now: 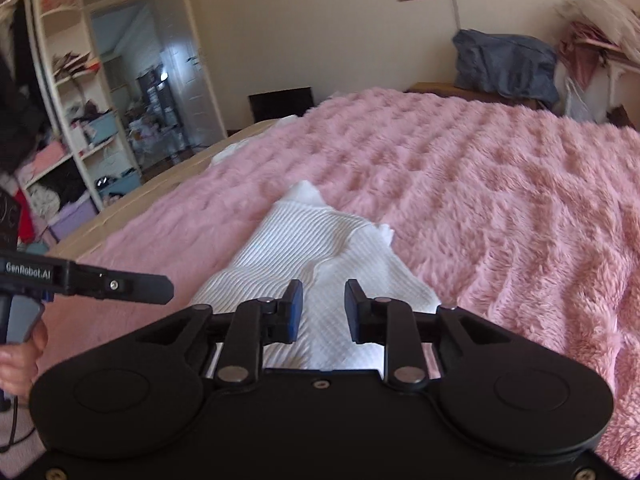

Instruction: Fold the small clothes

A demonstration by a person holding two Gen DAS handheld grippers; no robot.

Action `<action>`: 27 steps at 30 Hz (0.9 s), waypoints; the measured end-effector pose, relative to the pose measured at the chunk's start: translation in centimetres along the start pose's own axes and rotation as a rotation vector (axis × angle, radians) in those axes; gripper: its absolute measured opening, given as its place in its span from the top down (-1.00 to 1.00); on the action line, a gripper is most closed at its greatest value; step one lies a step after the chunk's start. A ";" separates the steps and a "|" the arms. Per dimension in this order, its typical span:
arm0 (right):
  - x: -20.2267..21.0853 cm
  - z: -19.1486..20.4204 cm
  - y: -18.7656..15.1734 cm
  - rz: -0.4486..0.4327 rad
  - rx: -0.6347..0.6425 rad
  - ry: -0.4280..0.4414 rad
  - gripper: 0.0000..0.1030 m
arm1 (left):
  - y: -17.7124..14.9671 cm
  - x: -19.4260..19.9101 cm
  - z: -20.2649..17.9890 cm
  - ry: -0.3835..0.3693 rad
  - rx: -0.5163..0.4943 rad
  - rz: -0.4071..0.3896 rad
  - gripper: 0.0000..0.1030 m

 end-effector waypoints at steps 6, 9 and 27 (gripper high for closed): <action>0.1 5.0 -2.6 0.074 0.189 0.094 0.51 | -3.7 -0.9 0.0 0.018 -0.031 0.085 -0.09; -1.3 6.1 -3.8 0.144 0.247 0.093 0.51 | -4.8 -1.9 0.4 0.037 -0.038 0.106 -0.09; 4.2 6.1 -2.8 0.136 -0.115 -0.205 0.40 | -3.1 4.8 -3.1 0.277 -0.089 0.056 -0.10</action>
Point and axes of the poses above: each gripper's, at about its wrist camera, not at the fingertips, and x roughly against the way its jaws point, z to its left, y to its top, the point moved 3 cm from there along -x, roughly the way its jaws point, and after that the axes turned 8 degrees about y, right-handed, at the moved point
